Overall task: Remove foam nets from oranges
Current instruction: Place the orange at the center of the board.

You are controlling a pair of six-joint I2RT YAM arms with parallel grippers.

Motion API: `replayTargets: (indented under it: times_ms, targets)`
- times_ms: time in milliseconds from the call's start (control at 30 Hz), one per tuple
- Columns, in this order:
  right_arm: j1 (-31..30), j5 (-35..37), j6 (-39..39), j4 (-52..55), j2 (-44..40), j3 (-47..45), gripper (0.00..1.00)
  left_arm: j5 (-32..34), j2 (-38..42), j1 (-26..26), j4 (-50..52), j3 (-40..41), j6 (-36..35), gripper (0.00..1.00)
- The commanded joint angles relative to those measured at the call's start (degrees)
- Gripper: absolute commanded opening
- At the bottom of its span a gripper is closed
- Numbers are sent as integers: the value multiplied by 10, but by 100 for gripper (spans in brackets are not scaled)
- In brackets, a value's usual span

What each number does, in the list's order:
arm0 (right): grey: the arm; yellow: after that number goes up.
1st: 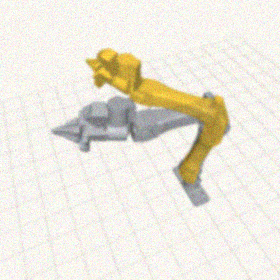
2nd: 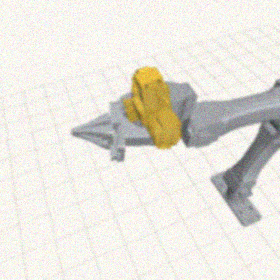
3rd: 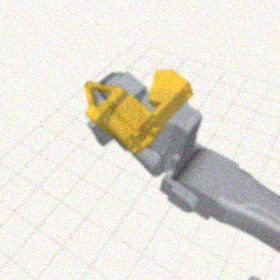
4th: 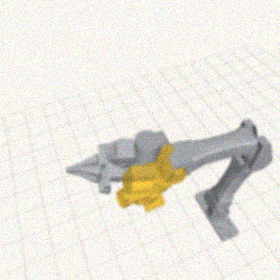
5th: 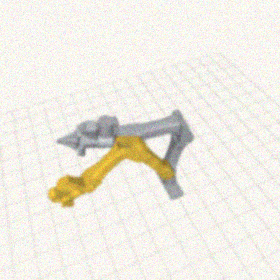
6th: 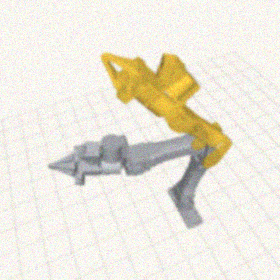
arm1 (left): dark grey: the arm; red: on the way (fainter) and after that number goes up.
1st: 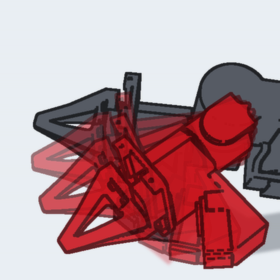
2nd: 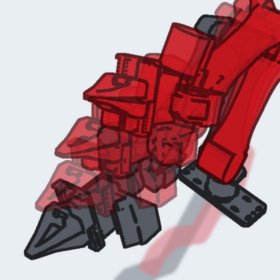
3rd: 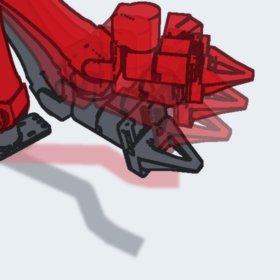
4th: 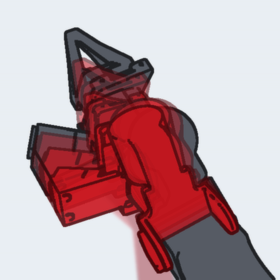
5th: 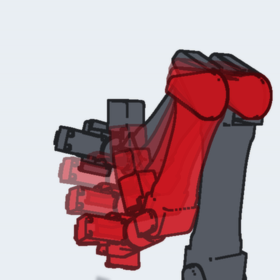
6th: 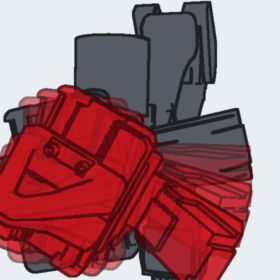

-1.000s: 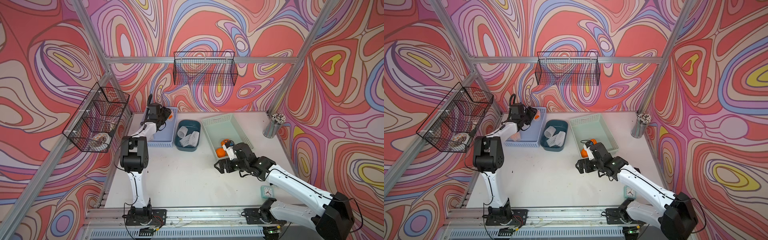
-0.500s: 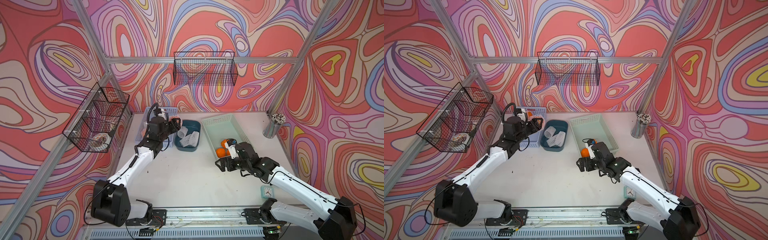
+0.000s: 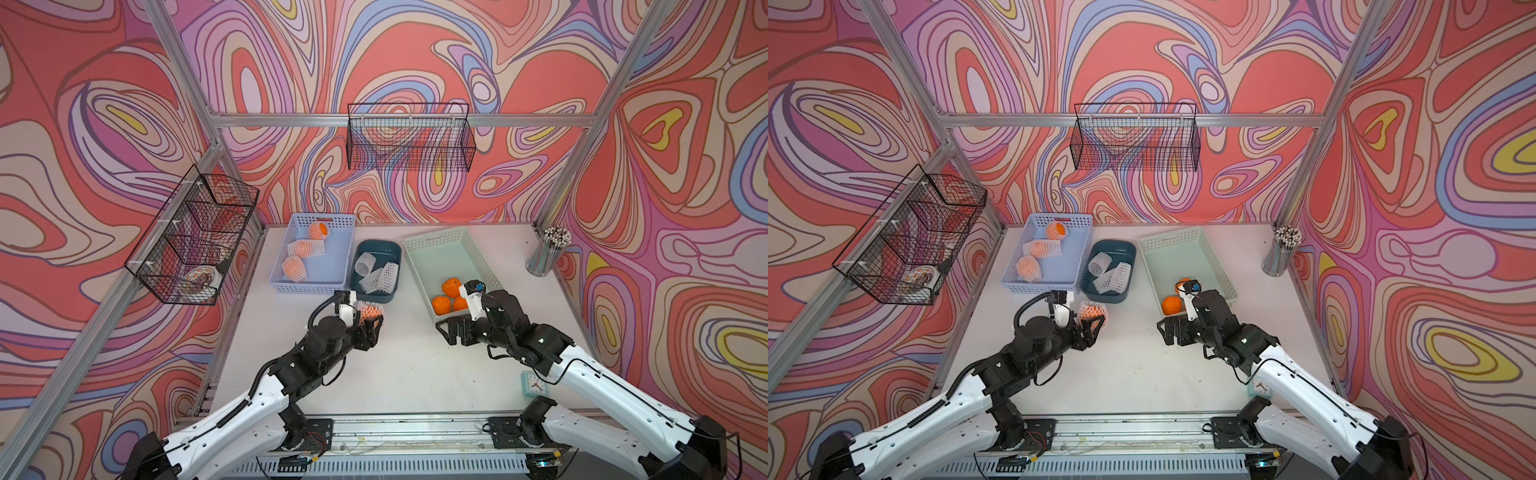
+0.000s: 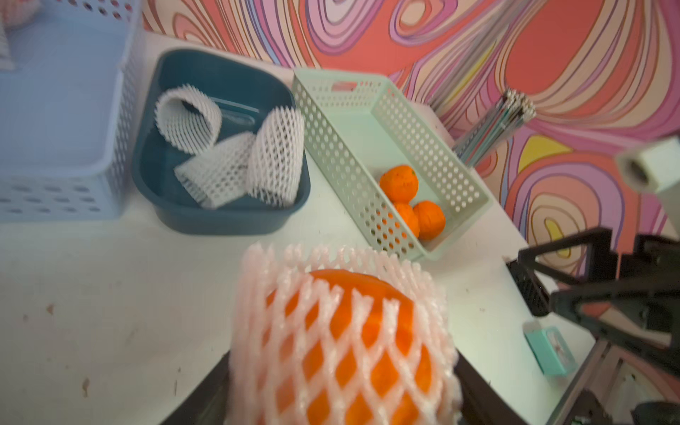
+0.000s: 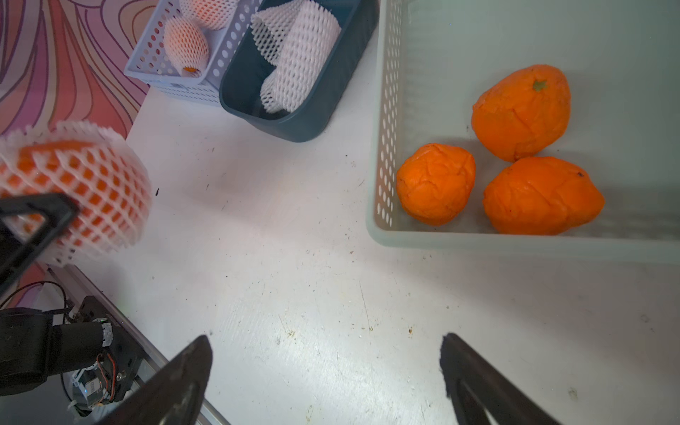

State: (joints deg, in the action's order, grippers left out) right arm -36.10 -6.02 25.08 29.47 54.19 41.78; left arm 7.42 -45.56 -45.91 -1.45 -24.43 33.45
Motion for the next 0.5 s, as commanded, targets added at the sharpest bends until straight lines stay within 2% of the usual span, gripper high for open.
replayTargets:
  times_ms: [0,167,467]
  targets:
    - [-4,-3,22,-26,-5,-19,98,37,-17,-29,-5,23,21,69]
    - [-4,-3,33,-40,2,-37,98,21,-70,-48,-44,46,39,69]
    - [-5,-9,44,-61,22,-55,98,-23,-199,-49,-105,53,77,69]
